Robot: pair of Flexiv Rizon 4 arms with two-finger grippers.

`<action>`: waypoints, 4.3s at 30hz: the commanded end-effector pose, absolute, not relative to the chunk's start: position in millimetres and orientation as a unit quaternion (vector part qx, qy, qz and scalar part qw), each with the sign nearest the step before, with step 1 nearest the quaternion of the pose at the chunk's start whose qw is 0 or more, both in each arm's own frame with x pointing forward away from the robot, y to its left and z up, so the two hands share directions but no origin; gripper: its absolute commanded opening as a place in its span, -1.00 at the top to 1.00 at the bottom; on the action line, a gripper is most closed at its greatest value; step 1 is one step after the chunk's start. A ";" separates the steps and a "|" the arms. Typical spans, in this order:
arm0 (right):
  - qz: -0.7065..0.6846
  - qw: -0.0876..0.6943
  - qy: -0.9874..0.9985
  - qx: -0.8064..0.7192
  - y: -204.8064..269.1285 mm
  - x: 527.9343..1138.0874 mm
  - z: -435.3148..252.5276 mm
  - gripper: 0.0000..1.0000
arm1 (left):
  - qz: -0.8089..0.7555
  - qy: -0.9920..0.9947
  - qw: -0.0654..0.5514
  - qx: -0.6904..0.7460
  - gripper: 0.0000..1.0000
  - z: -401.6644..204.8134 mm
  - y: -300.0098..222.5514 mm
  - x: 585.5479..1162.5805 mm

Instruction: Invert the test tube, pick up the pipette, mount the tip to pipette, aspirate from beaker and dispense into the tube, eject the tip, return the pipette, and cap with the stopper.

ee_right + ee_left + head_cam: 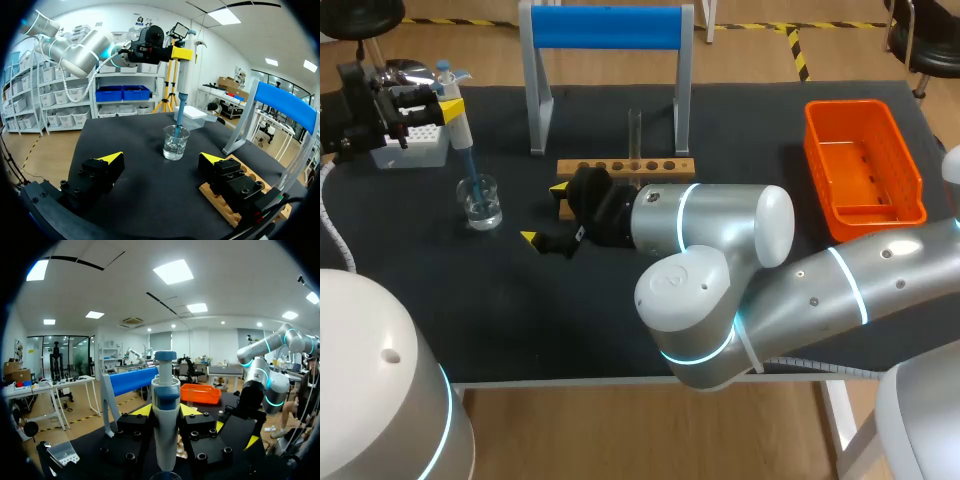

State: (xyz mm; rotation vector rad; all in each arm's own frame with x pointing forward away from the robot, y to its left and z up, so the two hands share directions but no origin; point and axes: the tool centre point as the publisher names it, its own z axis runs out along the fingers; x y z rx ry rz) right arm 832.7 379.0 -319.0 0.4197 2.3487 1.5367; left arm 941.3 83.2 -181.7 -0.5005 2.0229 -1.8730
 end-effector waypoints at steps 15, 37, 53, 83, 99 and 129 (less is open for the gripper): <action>0.564 0.080 0.819 0.069 336.1 807.1 -248.7 -1.00 | -0.659 0.711 0.170 -0.176 1.00 -181.6 82.6 940.2; 0.592 -0.033 0.805 0.007 291.8 829.3 -163.9 -1.00 | -0.659 0.711 0.170 -0.176 1.00 -181.6 82.6 940.2; 0.612 -0.092 0.783 -0.059 306.9 858.9 -131.6 -0.70 | -0.659 0.711 0.170 -0.176 1.00 -181.6 82.6 940.2; 0.671 -0.126 0.717 -0.143 388.3 891.5 -94.3 1.00 | -0.659 0.711 0.170 -0.176 1.00 -181.6 82.6 940.2; 0.676 -0.129 0.711 -0.143 428.9 911.7 -83.7 1.00 | -0.659 0.711 0.170 -0.176 1.00 -181.6 82.6 940.2; 0.678 -0.144 0.707 -0.141 478.0 917.4 -86.6 1.00 | -0.659 0.711 0.170 -0.176 1.00 -181.6 82.6 940.2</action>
